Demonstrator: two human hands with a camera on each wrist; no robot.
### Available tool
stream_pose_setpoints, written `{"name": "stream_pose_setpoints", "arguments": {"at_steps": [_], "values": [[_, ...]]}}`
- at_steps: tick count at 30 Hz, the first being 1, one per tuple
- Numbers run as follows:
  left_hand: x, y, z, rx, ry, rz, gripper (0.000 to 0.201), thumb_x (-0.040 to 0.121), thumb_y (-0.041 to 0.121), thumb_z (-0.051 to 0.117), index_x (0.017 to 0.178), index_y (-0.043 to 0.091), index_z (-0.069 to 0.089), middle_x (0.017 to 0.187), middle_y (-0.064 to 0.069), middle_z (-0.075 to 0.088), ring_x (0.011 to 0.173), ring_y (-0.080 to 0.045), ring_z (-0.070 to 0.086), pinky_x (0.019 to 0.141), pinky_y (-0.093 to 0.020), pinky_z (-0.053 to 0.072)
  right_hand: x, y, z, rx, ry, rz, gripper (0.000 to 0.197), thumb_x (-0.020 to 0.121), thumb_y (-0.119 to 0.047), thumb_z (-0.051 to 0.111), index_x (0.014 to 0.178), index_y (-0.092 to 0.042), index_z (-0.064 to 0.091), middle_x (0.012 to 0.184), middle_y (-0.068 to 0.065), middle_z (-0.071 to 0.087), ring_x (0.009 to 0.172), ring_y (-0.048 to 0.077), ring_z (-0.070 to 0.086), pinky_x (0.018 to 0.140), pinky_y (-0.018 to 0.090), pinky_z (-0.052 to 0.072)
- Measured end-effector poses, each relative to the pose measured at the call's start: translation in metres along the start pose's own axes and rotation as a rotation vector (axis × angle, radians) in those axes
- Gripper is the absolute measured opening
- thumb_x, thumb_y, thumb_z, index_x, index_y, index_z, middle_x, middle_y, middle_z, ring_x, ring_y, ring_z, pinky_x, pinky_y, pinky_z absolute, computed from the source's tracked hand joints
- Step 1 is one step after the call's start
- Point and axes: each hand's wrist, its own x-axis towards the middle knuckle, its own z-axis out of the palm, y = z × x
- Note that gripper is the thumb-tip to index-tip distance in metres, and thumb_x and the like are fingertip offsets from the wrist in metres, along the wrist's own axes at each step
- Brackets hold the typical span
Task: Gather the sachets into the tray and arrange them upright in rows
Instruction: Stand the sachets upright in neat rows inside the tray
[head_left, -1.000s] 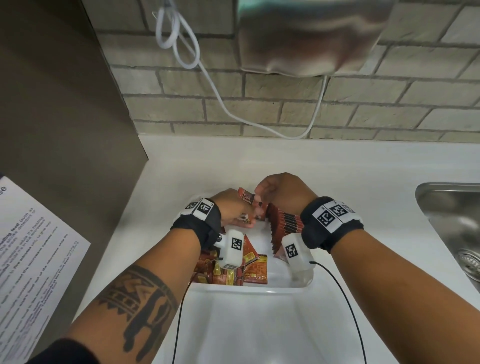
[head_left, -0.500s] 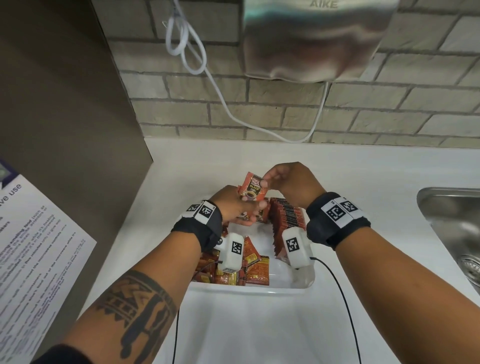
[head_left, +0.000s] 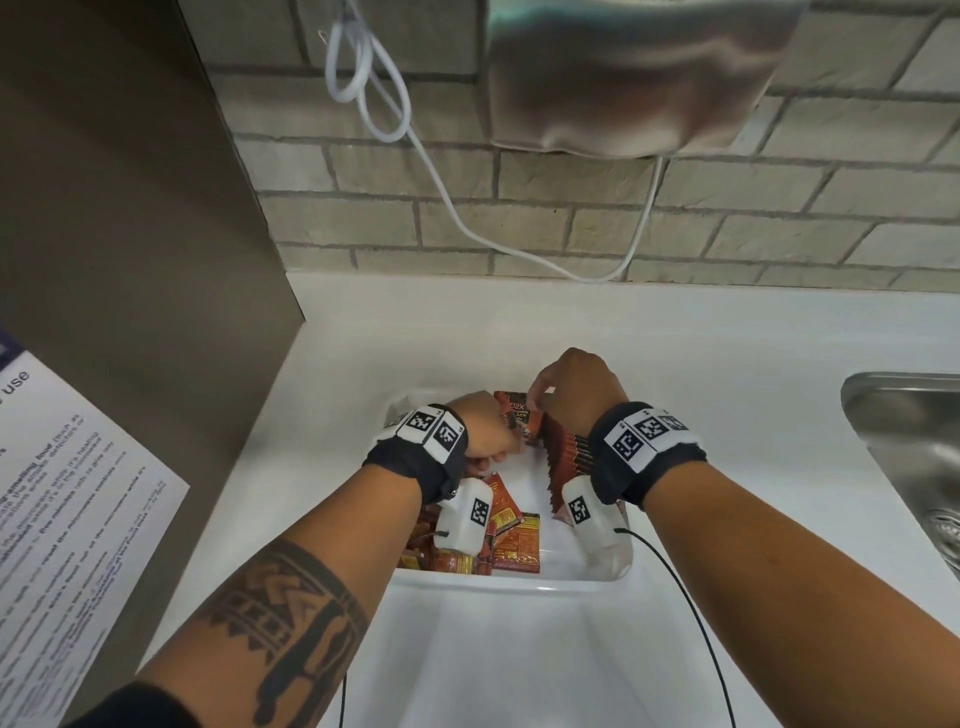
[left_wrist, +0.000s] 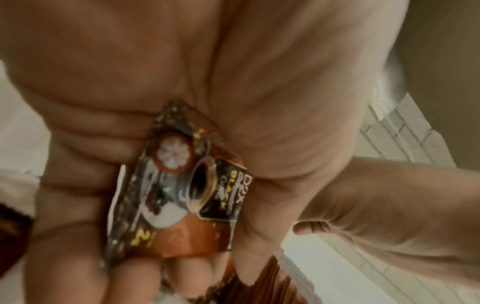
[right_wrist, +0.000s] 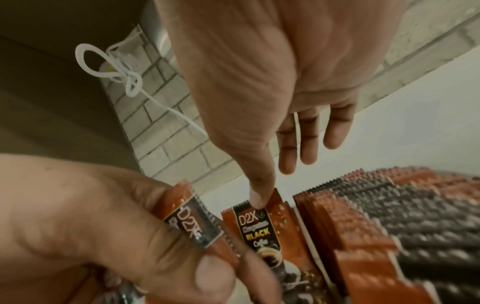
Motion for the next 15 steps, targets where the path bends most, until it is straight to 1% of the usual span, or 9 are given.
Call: {"name": "stream_pose_setpoints", "arguments": {"at_steps": [1, 3, 5, 7, 9, 11, 13, 15], "values": [[0.0, 0.001, 0.003, 0.03, 0.02, 0.005, 0.017, 0.096, 0.024, 0.065, 0.096, 0.007, 0.064, 0.072, -0.002, 0.063, 0.05, -0.014, 0.053, 0.049, -0.023, 0.047, 0.0, -0.001, 0.001, -0.024, -0.016, 0.0, 0.028, 0.085, -0.016, 0.06, 0.07, -0.033, 0.076, 0.088, -0.007, 0.067, 0.092, 0.019, 0.065, 0.085, 0.037, 0.057], [0.001, 0.001, 0.009, 0.089, 0.038, 0.002, 0.02, 0.097, 0.024, 0.064, 0.088, 0.005, 0.063, 0.066, -0.003, 0.062, 0.046, -0.015, 0.053, 0.047, -0.023, 0.047, 0.001, -0.002, 0.004, -0.058, -0.038, 0.003, 0.03, 0.086, -0.014, 0.057, 0.072, -0.032, 0.078, 0.092, -0.005, 0.069, 0.093, 0.02, 0.064, 0.086, 0.037, 0.057], [0.004, 0.001, 0.012, 0.098, 0.018, -0.014, 0.022, 0.097, 0.024, 0.065, 0.088, 0.004, 0.063, 0.069, -0.006, 0.063, 0.048, -0.017, 0.053, 0.048, -0.025, 0.047, 0.003, -0.001, 0.008, -0.05, -0.048, 0.012, 0.03, 0.085, -0.015, 0.058, 0.07, -0.032, 0.077, 0.095, -0.004, 0.069, 0.094, 0.02, 0.064, 0.086, 0.037, 0.057], [0.007, 0.001, 0.013, 0.096, 0.01, -0.023, 0.022, 0.097, 0.025, 0.065, 0.09, 0.004, 0.063, 0.074, -0.007, 0.064, 0.048, -0.018, 0.052, 0.047, -0.024, 0.046, 0.004, 0.0, 0.01, -0.053, -0.056, 0.019, 0.026, 0.085, -0.017, 0.06, 0.071, -0.032, 0.078, 0.099, -0.004, 0.069, 0.095, 0.021, 0.064, 0.088, 0.038, 0.056], [0.008, 0.001, 0.012, 0.11, 0.008, -0.03, 0.023, 0.097, 0.026, 0.065, 0.089, 0.004, 0.063, 0.073, -0.008, 0.063, 0.047, -0.017, 0.051, 0.045, -0.023, 0.046, 0.006, 0.002, 0.012, -0.031, -0.049, 0.019, 0.026, 0.084, -0.018, 0.063, 0.068, -0.033, 0.077, 0.093, -0.006, 0.07, 0.091, 0.02, 0.064, 0.087, 0.038, 0.056], [0.009, 0.001, 0.012, 0.128, 0.014, -0.031, 0.024, 0.096, 0.025, 0.064, 0.085, 0.005, 0.062, 0.066, -0.006, 0.061, 0.043, -0.016, 0.051, 0.043, -0.021, 0.045, 0.007, 0.004, 0.012, -0.007, -0.052, 0.022, 0.026, 0.084, -0.017, 0.066, 0.067, -0.033, 0.075, 0.087, -0.009, 0.071, 0.089, 0.018, 0.065, 0.087, 0.037, 0.056], [0.01, 0.002, 0.012, 0.143, 0.01, -0.031, 0.025, 0.096, 0.026, 0.064, 0.081, 0.006, 0.061, 0.063, -0.004, 0.06, 0.042, -0.015, 0.05, 0.043, -0.021, 0.044, 0.007, 0.004, 0.011, -0.002, -0.055, 0.025, 0.024, 0.084, -0.018, 0.067, 0.068, -0.034, 0.076, 0.086, -0.011, 0.071, 0.09, 0.016, 0.065, 0.089, 0.038, 0.055], [0.01, 0.001, 0.012, 0.141, 0.004, -0.033, 0.026, 0.096, 0.028, 0.065, 0.082, 0.006, 0.061, 0.063, -0.004, 0.06, 0.043, -0.015, 0.051, 0.045, -0.022, 0.045, 0.008, 0.005, 0.012, -0.003, -0.061, 0.021, 0.023, 0.084, -0.019, 0.068, 0.069, -0.035, 0.075, 0.086, -0.012, 0.07, 0.092, 0.016, 0.064, 0.091, 0.039, 0.054]]}}
